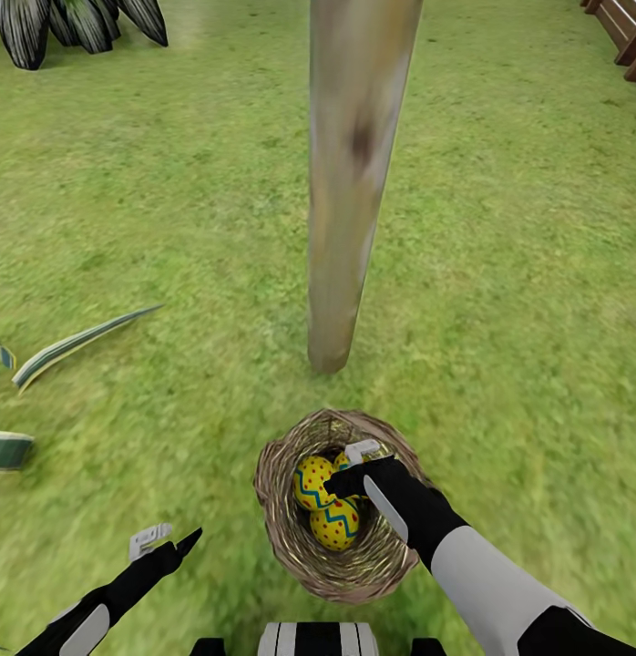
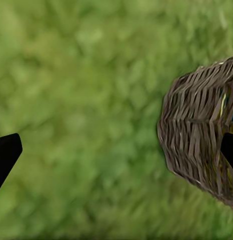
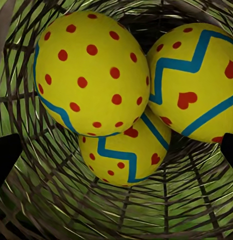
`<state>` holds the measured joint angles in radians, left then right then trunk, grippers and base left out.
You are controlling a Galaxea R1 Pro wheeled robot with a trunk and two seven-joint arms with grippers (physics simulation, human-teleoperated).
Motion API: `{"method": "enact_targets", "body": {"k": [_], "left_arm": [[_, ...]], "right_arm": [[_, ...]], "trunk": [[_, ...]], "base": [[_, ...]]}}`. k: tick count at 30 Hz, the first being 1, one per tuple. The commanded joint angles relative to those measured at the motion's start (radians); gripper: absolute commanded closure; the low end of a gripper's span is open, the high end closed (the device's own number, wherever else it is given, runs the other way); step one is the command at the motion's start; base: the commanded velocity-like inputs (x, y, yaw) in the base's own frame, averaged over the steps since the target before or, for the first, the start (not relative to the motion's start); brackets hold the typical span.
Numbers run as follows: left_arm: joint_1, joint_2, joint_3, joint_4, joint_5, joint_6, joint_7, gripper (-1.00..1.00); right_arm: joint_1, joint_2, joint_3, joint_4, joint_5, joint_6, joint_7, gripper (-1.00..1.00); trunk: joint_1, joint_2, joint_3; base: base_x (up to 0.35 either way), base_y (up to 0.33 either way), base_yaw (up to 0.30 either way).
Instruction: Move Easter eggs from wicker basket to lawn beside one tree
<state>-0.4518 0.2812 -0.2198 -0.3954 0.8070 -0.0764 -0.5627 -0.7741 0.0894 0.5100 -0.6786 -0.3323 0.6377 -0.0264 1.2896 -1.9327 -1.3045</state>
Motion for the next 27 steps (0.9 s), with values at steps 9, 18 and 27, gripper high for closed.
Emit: {"method": "enact_targets", "body": {"k": [9, 18, 27], "left_arm": [[-0.001, 0.001, -0.009, 0.001, 0.006, -0.007, 0.000, -1.00], [-0.001, 0.001, -0.010, 0.001, 0.006, -0.008, 0.000, -1.00], [-0.001, 0.001, -0.010, 0.000, 0.006, -0.008, 0.000, -1.00]], "right_arm": [[-0.001, 0.000, 0.002, -0.001, -0.004, 0.004, -0.003, -1.00], [-0.001, 0.001, 0.005, -0.002, -0.002, 0.017, -0.005, -1.00], [-0.150, 0.010, 0.000, 0.084, -0.002, 0.123, -0.006, -1.00]], "trunk": [[0.000, 0.000, 0.000], [0.000, 0.000, 0.000], [0.000, 0.000, 0.000]], "base": [[-0.278, 0.000, 0.000], [-0.050, 0.000, 0.000], [0.000, 0.000, 0.000]]}}
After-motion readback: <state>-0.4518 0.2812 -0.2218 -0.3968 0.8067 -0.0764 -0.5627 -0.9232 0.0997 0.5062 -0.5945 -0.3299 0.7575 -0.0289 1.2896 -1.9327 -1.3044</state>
